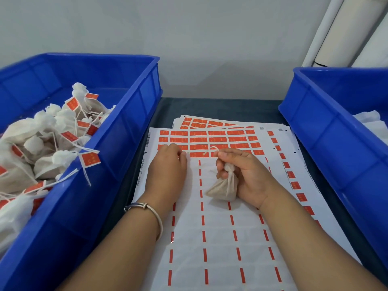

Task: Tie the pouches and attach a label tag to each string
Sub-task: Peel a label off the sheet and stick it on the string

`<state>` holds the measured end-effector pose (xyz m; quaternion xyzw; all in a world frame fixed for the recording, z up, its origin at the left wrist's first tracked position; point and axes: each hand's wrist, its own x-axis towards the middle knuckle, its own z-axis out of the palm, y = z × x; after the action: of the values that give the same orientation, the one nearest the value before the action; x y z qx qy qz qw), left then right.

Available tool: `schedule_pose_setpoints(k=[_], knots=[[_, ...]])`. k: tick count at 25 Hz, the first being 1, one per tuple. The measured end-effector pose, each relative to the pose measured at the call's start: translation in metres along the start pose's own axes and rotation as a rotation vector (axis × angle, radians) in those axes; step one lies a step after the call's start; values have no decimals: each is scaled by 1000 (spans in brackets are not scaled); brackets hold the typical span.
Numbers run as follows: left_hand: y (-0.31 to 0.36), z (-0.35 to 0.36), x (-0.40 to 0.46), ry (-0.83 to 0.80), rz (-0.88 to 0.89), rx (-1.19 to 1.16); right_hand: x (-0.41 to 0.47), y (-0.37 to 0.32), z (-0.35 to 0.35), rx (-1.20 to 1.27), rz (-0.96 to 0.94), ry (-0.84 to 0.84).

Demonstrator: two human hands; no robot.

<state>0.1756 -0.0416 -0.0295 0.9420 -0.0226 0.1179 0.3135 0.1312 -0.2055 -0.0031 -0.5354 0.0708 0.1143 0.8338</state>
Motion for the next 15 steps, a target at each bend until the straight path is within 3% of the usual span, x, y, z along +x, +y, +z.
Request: schedule_pose_setpoints(k=[9, 12, 15], knots=[[4, -16, 13, -6, -445, -435, -13, -7, 11, -195, -119, 107], [12, -29, 14, -68, -427, -442, -24, -20, 18, -410, -288, 216], [23, -43, 8, -35, -365, -504, -36, -34, 25, -561, -412, 210]])
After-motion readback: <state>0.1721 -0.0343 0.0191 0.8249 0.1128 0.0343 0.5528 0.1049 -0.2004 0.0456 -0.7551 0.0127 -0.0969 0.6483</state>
